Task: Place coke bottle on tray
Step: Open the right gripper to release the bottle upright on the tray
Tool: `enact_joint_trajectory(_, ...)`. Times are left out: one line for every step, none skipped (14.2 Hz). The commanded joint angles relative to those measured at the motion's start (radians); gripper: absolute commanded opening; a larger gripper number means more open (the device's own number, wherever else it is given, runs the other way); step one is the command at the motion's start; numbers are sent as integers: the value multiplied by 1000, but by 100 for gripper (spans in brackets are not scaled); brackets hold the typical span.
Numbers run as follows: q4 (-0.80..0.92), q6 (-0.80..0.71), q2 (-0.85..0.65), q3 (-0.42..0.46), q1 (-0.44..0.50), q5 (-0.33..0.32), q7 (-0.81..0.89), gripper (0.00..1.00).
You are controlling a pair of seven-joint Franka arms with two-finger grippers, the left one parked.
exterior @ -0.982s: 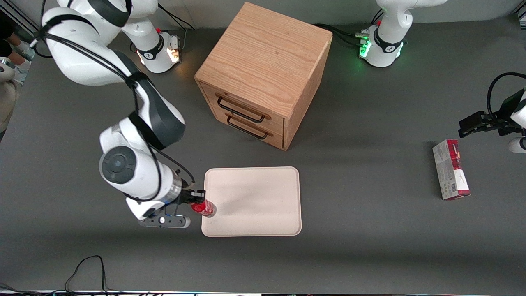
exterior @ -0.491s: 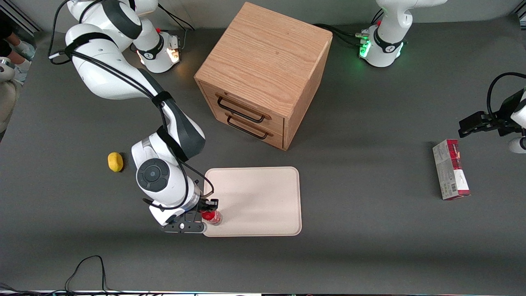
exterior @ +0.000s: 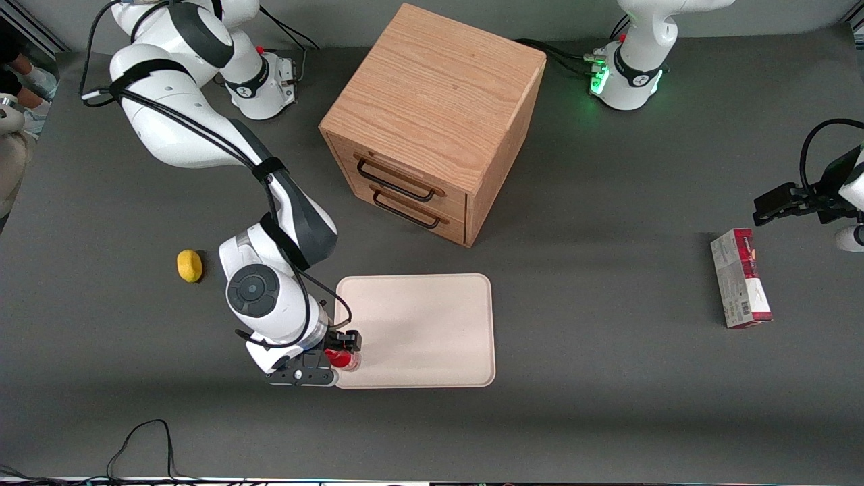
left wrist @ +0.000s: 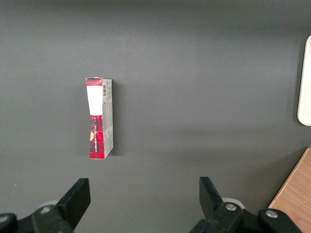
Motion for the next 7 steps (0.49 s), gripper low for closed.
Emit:
enact_joint_trajectory(-21, 9, -44, -11, 10, -20, 10, 100)
enact_joint_trajectory(-32, 6, -65, -14, 12, -18, 10, 100)
enact_joint_trajectory(-59, 2, -105, -35, 13, -9, 9, 100)
enact_joint_trajectory(-117, 2, -165, -67, 15, 24, 4, 100)
enact_joint_trajectory(-191, 3, -237, -119, 23, 92, 3, 100)
enact_joint_trajectory(-258, 5, -312, -173, 32, 150, -3, 100)
enact_joint_trajectory(-307, 0, -378, -208, 33, 199, -44, 100)
